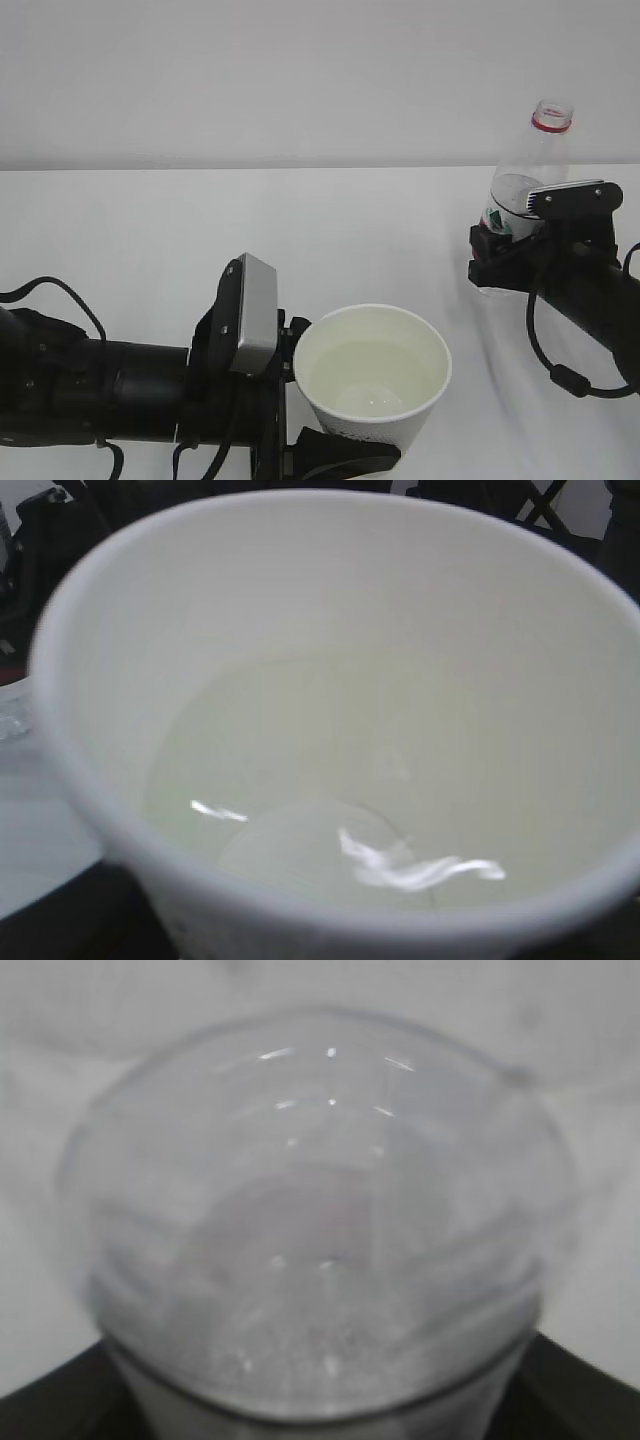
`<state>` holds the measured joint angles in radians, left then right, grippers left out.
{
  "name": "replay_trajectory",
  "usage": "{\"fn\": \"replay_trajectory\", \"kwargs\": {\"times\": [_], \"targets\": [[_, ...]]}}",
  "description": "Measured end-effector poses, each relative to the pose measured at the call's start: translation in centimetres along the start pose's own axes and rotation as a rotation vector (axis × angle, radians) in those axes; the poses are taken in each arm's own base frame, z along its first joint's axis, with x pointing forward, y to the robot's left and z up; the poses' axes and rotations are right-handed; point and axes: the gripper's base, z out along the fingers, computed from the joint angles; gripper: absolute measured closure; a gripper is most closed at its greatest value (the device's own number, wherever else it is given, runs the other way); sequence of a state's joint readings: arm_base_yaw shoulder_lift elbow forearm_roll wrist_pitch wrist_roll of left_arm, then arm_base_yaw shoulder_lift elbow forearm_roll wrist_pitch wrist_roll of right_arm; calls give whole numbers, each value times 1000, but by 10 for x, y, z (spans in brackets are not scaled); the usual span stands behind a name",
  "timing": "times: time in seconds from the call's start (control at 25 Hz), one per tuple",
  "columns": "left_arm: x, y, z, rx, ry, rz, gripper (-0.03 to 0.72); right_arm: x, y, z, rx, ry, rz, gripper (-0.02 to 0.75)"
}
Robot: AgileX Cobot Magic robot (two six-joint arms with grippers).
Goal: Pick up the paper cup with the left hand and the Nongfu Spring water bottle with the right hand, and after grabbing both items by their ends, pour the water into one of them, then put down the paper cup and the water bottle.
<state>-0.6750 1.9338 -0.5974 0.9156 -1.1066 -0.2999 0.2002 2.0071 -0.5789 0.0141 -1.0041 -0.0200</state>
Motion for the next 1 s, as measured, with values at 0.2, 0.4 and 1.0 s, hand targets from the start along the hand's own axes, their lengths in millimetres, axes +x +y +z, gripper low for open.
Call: {"fn": "replay_trajectory", "kwargs": {"times": [0.2,0.4,1.0], "targets": [[0,0,0,0,0,0,126,0,0,0,0,-3,0,184],[0,0,0,0,0,0,126,0,0,0,3,-4,2,161],[0,0,0,0,0,0,126,6,0,-13,4,-19,1,150]]}}
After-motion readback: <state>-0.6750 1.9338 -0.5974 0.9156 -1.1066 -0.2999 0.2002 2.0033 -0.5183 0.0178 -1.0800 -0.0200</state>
